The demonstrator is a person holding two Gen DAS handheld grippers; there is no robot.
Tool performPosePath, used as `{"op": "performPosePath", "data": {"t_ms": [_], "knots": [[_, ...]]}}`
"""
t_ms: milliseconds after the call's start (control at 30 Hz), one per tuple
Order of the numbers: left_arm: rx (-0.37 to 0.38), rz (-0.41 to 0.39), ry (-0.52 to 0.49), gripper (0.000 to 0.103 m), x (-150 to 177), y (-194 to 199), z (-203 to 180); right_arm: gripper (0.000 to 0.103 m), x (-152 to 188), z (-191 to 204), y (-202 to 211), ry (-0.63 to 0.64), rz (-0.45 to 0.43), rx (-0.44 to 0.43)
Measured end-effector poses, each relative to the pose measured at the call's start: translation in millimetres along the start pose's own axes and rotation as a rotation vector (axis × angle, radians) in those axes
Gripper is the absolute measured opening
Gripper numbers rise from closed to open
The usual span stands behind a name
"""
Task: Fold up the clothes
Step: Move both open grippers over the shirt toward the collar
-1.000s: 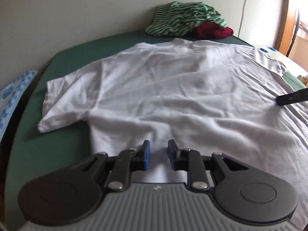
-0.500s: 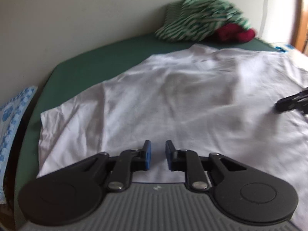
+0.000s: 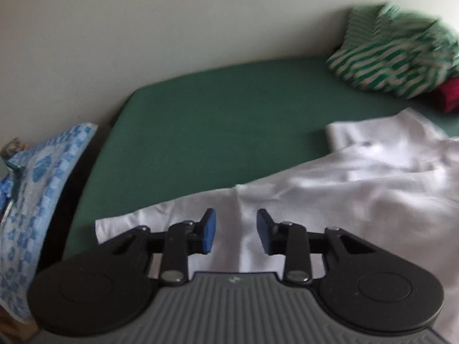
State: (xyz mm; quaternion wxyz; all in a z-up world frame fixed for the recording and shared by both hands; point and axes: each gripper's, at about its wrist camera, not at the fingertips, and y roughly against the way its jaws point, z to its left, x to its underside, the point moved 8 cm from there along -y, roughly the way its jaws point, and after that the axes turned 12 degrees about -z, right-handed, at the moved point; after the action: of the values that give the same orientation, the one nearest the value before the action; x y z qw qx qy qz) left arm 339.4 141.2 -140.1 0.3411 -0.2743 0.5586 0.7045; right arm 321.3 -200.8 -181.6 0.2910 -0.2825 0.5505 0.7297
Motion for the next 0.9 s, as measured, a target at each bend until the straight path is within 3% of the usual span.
{"op": "performPosePath", "data": {"t_ms": [133, 167, 200, 233, 267, 367, 433, 500, 533, 567, 600, 633, 767, 833, 900], "knots": [[-0.031, 0.0, -0.045, 0.064, 2.0, -6.8, 12.4, 0.008, -17.4, -48.3, -1.6, 0.012, -0.071, 0.111], [-0.048, 0.002, -0.076, 0.064, 0.8, -6.6, 14.5, 0.024, -19.2, -64.9, 2.8, 0.022, -0.078, 0.176], [-0.066, 0.001, -0.106, 0.058, -2.9, -3.6, 15.0, 0.029, -20.9, -81.3, 7.9, 0.032, -0.087, 0.239], [-0.077, -0.01, -0.126, 0.037, -10.3, 1.9, 14.3, 0.029, -21.9, -97.6, 18.2, 0.014, -0.111, 0.266], [-0.076, -0.022, -0.138, 0.03, -18.9, 8.2, 12.1, 0.028, -19.5, -110.9, 32.0, -0.044, -0.126, 0.247], [0.075, -0.067, -0.119, 0.032, -56.4, 33.8, -18.2, 0.029, 0.3, -146.1, 75.9, -0.255, -0.12, 0.187], [0.192, -0.117, -0.176, 0.034, -80.5, 51.5, -60.6, 0.029, 24.1, -152.3, 105.7, -0.354, -0.101, 0.137], [0.336, -0.14, -0.235, 0.042, -96.6, 62.8, -115.0, 0.03, 48.0, -155.9, 125.3, -0.379, -0.067, 0.168], [0.41, -0.135, -0.258, 0.051, -99.8, 65.0, -143.0, 0.032, 58.6, -159.0, 131.3, -0.403, -0.052, 0.188], [0.484, -0.129, -0.28, 0.054, -102.9, 67.6, -170.8, 0.037, 69.3, -162.0, 137.3, -0.427, -0.036, 0.208], [0.548, -0.127, -0.306, 0.054, -105.3, 69.9, -198.3, 0.036, 79.7, -164.9, 143.2, -0.452, -0.022, 0.227], [0.589, -0.136, -0.342, 0.053, -106.3, 70.2, -224.7, 0.041, 83.9, -167.2, 147.5, -0.502, -0.038, 0.212], [0.772, -0.141, -0.483, 0.055, -114.2, 70.6, -320.2, 0.043, 88.9, -165.8, 148.2, -0.581, -0.091, 0.149], [0.824, -0.17, -0.575, 0.063, -119.8, 73.2, -360.5, 0.043, 89.4, -163.4, 146.2, -0.603, -0.116, 0.116], [0.885, -0.142, -0.62, 0.068, -121.3, 69.5, -398.3, 0.043, 90.0, -161.0, 144.4, -0.624, -0.141, 0.083]]}}
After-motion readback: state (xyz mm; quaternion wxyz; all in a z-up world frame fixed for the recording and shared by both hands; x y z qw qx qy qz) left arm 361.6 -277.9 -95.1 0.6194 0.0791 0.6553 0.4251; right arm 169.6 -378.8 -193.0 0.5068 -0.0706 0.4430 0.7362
